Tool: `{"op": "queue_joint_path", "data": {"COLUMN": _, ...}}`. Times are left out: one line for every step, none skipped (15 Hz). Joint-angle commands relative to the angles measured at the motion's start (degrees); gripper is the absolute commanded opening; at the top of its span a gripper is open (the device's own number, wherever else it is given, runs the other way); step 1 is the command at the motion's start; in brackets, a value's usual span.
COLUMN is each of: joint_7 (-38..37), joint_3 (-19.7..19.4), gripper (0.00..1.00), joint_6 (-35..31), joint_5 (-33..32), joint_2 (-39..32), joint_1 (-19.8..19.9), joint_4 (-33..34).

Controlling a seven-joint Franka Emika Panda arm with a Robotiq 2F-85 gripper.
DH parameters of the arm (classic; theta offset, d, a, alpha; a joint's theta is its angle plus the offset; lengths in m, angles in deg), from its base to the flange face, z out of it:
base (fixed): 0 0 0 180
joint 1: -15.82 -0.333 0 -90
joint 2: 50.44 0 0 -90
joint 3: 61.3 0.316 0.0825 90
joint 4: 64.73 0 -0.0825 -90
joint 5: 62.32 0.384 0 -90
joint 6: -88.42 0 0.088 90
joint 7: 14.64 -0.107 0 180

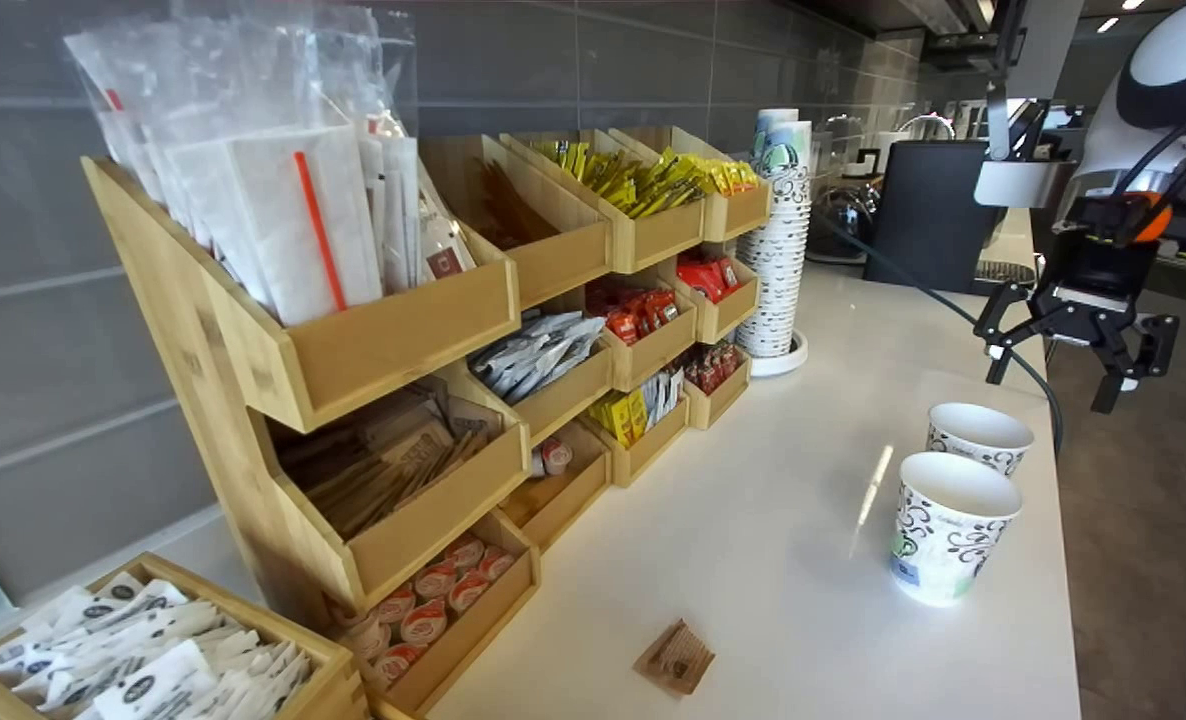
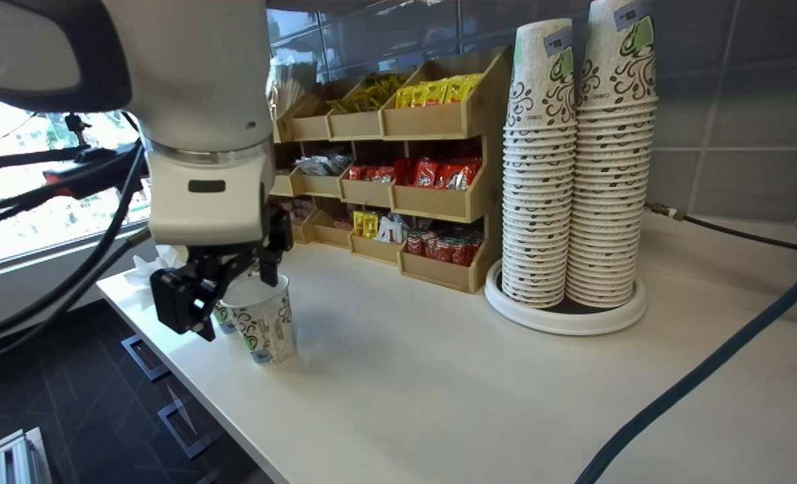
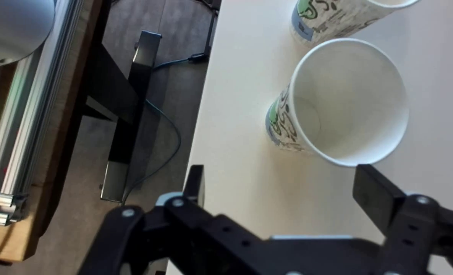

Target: Pick up the paper cup on the right and pour its contents into the paper cup on the left

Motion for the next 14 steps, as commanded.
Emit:
{"op": "queue_joint_path", "data": {"joint_7": 1.23, "joint_3": -1.8, "gripper": 1.0, "joint_6": -0.22, "joint_5": 5.86, "joint_2": -7.07, "joint_1": -0.31, "joint_4": 3.32}}
{"op": "queue_joint_path", "data": {"joint_7": 1.18, "joint_3": -2.16, "gripper": 1.0, "joint_6": -0.08, "joint_5": 7.3, "joint_2": -8.46, "joint_1": -0.4, "joint_4": 3.87}}
{"op": "queue_joint_path", "data": {"joint_7": 1.09, "joint_3": -2.4, "gripper": 1.0, "joint_6": -0.03, "joint_5": 8.58, "joint_2": -9.92, "joint_1": -0.47, "joint_4": 4.35}}
{"op": "queue_joint_path", "data": {"joint_7": 0.98, "joint_3": -2.54, "gripper": 1.0, "joint_6": -0.13, "joint_5": 9.6, "joint_2": -11.16, "joint_1": -0.47, "joint_4": 4.71}}
{"op": "queue_joint_path", "data": {"joint_7": 0.92, "joint_3": -2.69, "gripper": 1.0, "joint_6": 0.04, "joint_5": 10.64, "joint_2": -12.38, "joint_1": -0.51, "joint_4": 5.15}}
{"op": "queue_joint_path", "data": {"joint_7": 0.48, "joint_3": -2.76, "gripper": 1.0, "joint_6": 0.03, "joint_5": 11.2, "joint_2": -13.55, "joint_1": -0.42, "joint_4": 5.61}}
{"op": "queue_joint_path", "data": {"joint_7": 0.24, "joint_3": -2.88, "gripper": 1.0, "joint_6": 0.0, "joint_5": 11.64, "joint_2": -14.59, "joint_1": -0.36, "joint_4": 5.98}}
{"op": "queue_joint_path", "data": {"joint_7": 0.01, "joint_3": -3.01, "gripper": 1.0, "joint_6": -0.05, "joint_5": 12.31, "joint_2": -15.51, "joint_1": -0.34, "joint_4": 6.31}}
{"op": "queue_joint_path", "data": {"joint_7": -0.02, "joint_3": -3.14, "gripper": 1.0, "joint_6": 0.0, "joint_5": 13.0, "joint_2": -16.42, "joint_1": -0.38, "joint_4": 6.77}}
{"op": "queue_joint_path", "data": {"joint_7": -0.03, "joint_3": -3.24, "gripper": 1.0, "joint_6": 0.01, "joint_5": 13.69, "joint_2": -17.31, "joint_1": -0.44, "joint_4": 7.09}}
{"op": "queue_joint_path", "data": {"joint_7": -0.22, "joint_3": -3.28, "gripper": 1.0, "joint_6": -0.01, "joint_5": 14.34, "joint_2": -17.99, "joint_1": -0.5, "joint_4": 7.37}}
{"op": "queue_joint_path", "data": {"joint_7": 0.06, "joint_3": -3.42, "gripper": 1.0, "joint_6": 0.07, "joint_5": 15.58, "joint_2": -18.77, "joint_1": -0.55, "joint_4": 7.7}}
{"op": "queue_joint_path", "data": {"joint_7": 0.2, "joint_3": -3.51, "gripper": 1.0, "joint_6": 0.37, "joint_5": 16.71, "joint_2": -19.43, "joint_1": -0.61, "joint_4": 8.03}}
{"op": "queue_joint_path", "data": {"joint_7": 0.24, "joint_3": -3.47, "gripper": 1.0, "joint_6": 0.54, "joint_5": 17.86, "joint_2": -20.02, "joint_1": -0.69, "joint_4": 8.24}}
